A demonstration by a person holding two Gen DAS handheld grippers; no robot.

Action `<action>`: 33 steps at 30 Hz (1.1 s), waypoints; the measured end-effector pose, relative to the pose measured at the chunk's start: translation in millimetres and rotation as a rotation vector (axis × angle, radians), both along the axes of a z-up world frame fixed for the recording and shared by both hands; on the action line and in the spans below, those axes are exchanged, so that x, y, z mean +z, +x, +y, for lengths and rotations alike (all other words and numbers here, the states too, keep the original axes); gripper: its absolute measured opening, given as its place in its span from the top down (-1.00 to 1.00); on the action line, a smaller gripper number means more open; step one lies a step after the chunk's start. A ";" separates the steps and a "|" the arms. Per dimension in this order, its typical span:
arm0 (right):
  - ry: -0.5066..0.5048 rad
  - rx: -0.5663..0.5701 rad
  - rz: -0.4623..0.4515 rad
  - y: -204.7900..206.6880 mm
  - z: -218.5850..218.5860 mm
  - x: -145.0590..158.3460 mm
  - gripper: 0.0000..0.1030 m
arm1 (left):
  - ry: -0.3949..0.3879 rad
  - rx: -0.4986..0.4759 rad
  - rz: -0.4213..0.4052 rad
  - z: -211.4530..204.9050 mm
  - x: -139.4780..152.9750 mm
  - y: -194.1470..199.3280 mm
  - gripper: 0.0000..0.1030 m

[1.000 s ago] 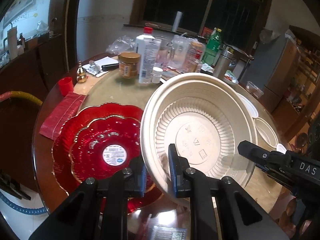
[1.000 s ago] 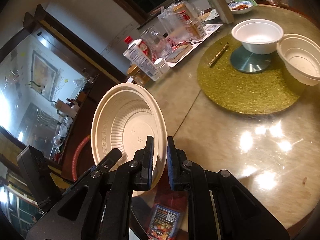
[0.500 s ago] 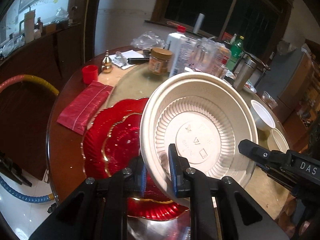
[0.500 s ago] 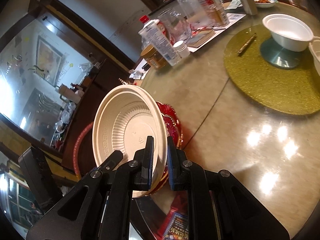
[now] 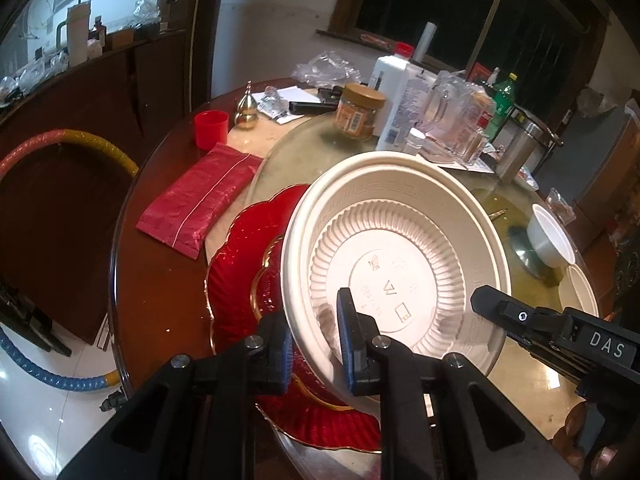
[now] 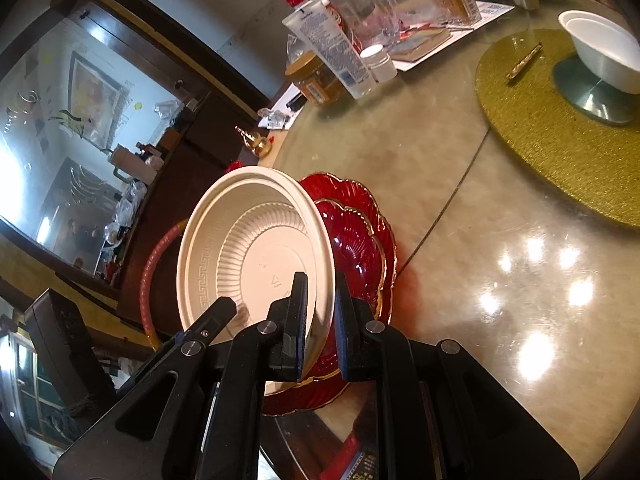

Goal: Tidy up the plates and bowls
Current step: 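Carry the beige bowls with both grippers toward the stacked red plates, then lower both beige bowls onto the red plates and open both grippers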

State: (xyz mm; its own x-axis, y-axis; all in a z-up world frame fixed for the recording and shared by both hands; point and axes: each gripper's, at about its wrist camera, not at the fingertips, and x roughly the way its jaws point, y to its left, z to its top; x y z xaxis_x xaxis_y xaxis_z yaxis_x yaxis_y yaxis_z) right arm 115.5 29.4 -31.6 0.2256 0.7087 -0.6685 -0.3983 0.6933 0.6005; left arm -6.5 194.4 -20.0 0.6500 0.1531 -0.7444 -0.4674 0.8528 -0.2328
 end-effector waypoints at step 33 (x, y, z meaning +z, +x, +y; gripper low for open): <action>-0.075 0.022 0.018 1.2 20.6 -11.9 0.76 | 0.025 0.030 0.060 10.0 -12.4 6.9 0.65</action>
State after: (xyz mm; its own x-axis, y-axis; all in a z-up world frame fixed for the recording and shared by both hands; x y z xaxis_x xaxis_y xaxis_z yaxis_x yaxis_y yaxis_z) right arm 116.7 50.0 -43.5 0.1979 0.6610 -0.7238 -0.4036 0.7278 0.5544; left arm 0.4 204.4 -32.4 0.5996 0.1903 -0.7774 -0.5050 0.8435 -0.1831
